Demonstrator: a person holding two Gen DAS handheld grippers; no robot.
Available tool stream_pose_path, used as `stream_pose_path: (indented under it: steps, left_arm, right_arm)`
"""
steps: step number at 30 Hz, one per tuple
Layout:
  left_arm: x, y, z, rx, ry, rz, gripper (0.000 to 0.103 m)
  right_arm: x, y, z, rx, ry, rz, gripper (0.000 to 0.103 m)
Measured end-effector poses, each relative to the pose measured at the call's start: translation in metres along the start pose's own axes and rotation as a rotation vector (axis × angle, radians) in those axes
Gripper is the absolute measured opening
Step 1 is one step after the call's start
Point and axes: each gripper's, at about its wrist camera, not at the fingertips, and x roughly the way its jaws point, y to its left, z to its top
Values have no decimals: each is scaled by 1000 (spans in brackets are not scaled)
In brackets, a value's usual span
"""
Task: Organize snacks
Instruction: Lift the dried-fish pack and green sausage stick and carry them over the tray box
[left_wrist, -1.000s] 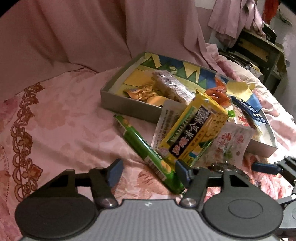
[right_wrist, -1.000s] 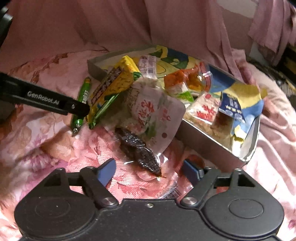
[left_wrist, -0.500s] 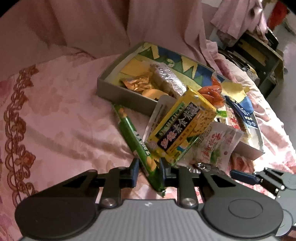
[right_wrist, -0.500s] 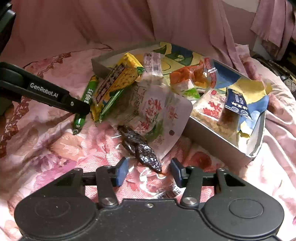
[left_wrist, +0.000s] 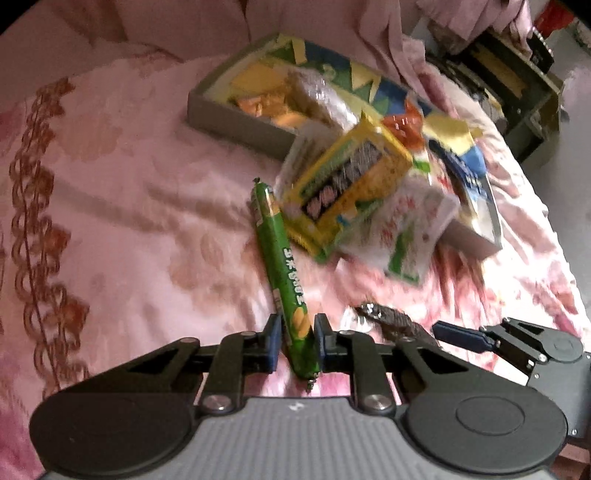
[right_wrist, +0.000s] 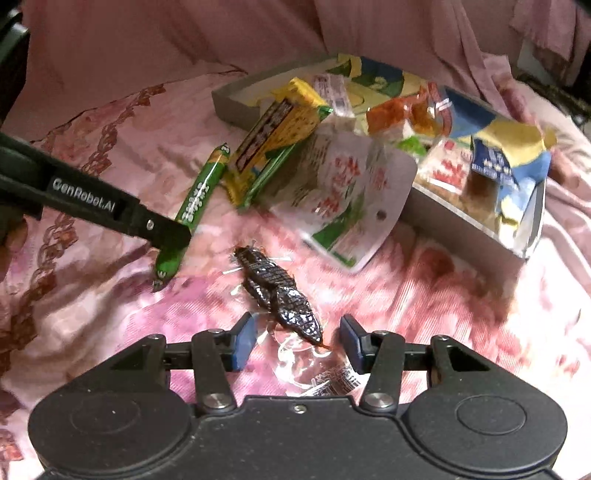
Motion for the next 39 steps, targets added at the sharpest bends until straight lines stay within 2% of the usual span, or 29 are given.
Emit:
stream_pose_path:
  steps: [4, 9, 13, 16, 18, 20, 25, 31, 35, 37, 39]
  left_arm:
    - [-7, -1, -16, 1, 54, 16, 20]
    - [-14, -4, -31, 19, 76, 70, 21]
    - [-16, -9, -30, 44, 69, 99, 25]
    - [-16, -13, -27, 67, 44, 119, 33]
    - [-16, -15, -24, 73, 23, 126, 48]
    - [-15, -15, -20, 69, 12, 129, 53]
    - [-7, -15, -15, 79, 13, 142, 53]
    - [-2, -22, -13, 121, 12, 164, 52]
    - [0, -31, -15, 190, 12, 213, 38]
    - [-1, -33, -15, 199, 13, 210, 33]
    - [-3, -35, -15, 209, 17, 198, 22]
  right_arm:
    - [-8, 9, -8, -23, 31, 30, 52]
    - [-16, 22, -16, -55, 46, 35, 54]
    - [-18, 28, -16, -100, 39, 17, 68]
    - [-19, 29, -16, -147, 24, -2, 76]
    - [-20, 29, -15, -176, 9, -11, 82]
    - [-20, 30, -14, -202, -5, -7, 85]
    - [-13, 32, -14, -256, -12, 13, 86]
    - [1, 22, -10, -181, 3, 37, 90]
    - [3, 22, -11, -167, 12, 54, 85]
    - [2, 24, -11, -176, 10, 59, 77]
    - [0, 27, -12, -183, 9, 69, 67]
